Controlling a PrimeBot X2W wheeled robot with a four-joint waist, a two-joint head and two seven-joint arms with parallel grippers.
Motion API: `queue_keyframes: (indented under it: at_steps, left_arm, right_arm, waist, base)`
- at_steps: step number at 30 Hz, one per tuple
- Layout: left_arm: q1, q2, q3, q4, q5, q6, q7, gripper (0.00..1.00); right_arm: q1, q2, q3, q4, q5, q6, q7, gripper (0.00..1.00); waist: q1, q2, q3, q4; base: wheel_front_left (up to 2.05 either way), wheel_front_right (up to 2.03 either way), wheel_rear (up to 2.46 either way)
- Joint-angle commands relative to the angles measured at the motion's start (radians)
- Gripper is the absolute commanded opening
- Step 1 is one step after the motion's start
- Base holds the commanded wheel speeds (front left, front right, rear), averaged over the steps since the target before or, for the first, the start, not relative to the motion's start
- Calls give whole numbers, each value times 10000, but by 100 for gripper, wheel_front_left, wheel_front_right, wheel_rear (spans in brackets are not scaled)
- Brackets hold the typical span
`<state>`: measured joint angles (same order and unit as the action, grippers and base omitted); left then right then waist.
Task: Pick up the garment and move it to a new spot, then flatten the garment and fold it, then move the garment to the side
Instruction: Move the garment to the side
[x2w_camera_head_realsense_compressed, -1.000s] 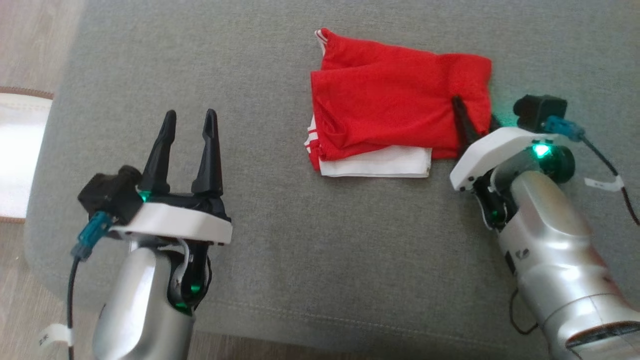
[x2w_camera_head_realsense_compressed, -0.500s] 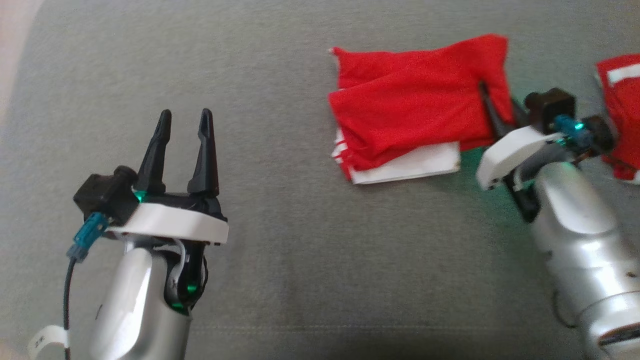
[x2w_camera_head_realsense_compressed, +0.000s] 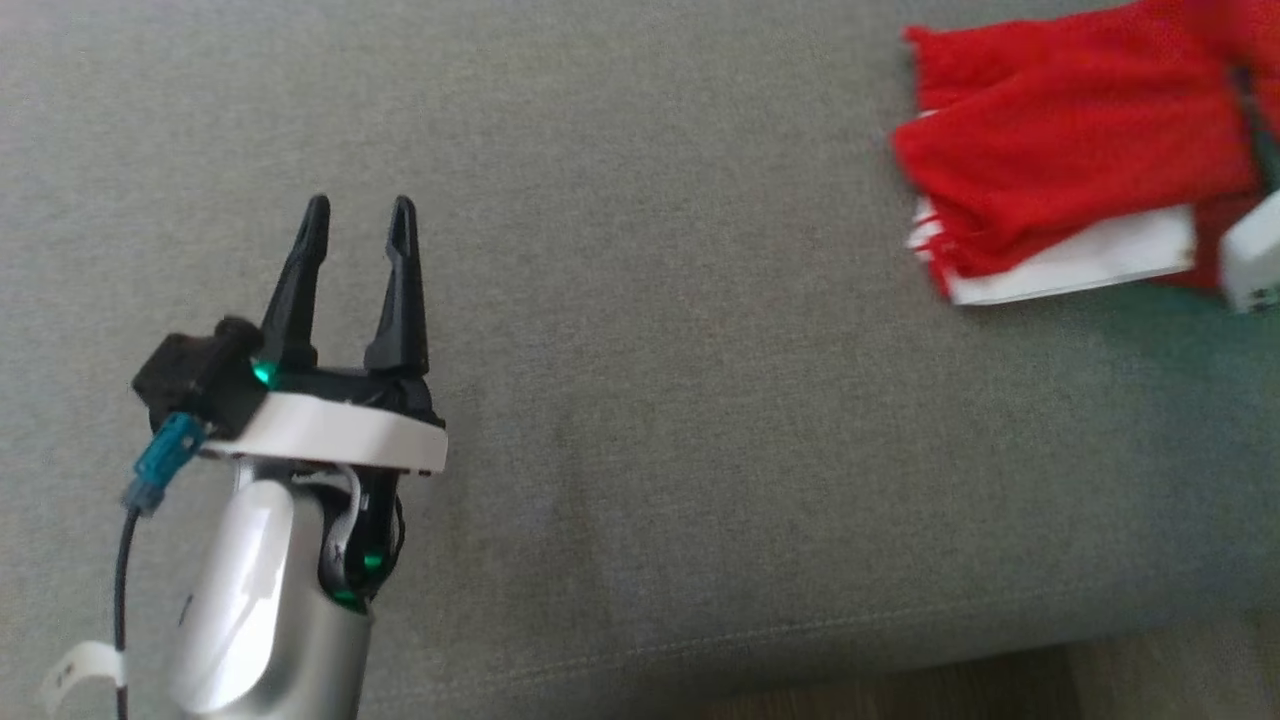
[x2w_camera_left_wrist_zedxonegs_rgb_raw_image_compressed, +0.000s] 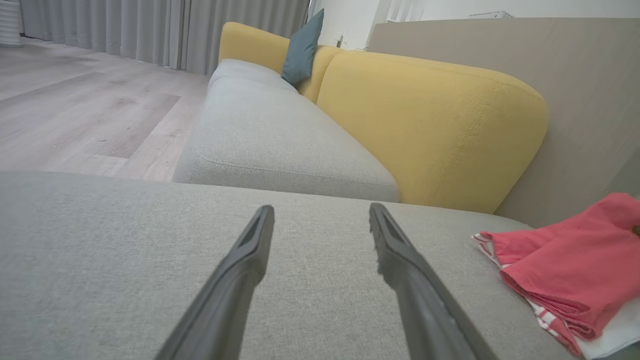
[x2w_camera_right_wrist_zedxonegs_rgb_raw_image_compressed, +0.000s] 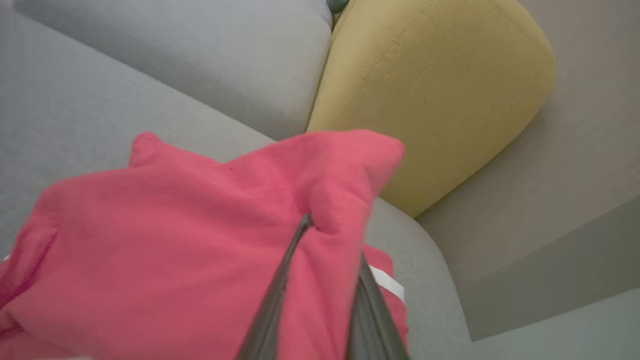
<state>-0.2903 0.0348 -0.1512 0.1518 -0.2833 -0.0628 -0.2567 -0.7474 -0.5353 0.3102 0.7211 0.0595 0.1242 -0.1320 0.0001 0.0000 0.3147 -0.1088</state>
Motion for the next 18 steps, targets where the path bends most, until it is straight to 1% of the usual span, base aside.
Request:
queue_keyframes:
  at_steps: [1, 4, 7, 12, 18]
  left_arm:
    - [-467, 154, 272, -352, 99, -79, -51, 100]
    - [-597, 154, 289, -349, 149, -132, -51, 100]
    - [-688, 154, 315, -334, 193, -187, -51, 100]
    - [-779, 154, 338, -288, 222, -260, -51, 100]
    - [-788, 154, 383, -233, 225, -306, -51, 100]
  right_arm:
    - [-2, -587, -120, -369, -97, 65, 147, 0]
    - [89, -1128, -521, -479, -155, 65, 448, 0]
    - [179, -1345, -1025, -507, -150, 65, 665, 0]
    - [376, -1085, -1798, -949, -129, 65, 910, 0]
    - [768, -778, -2478, -1575, -171, 65, 1094, 0]
  waist:
    - [-1, 0, 235, -150]
    - [-1, 0, 432, -199]
    - [-1, 0, 593, -212]
    - [-1, 0, 763, -176]
    - [-1, 0, 813, -155]
  base:
    - [0, 0, 0]
    - [0, 0, 0]
    - [0, 0, 0]
    - [0, 0, 0]
    - [0, 0, 0]
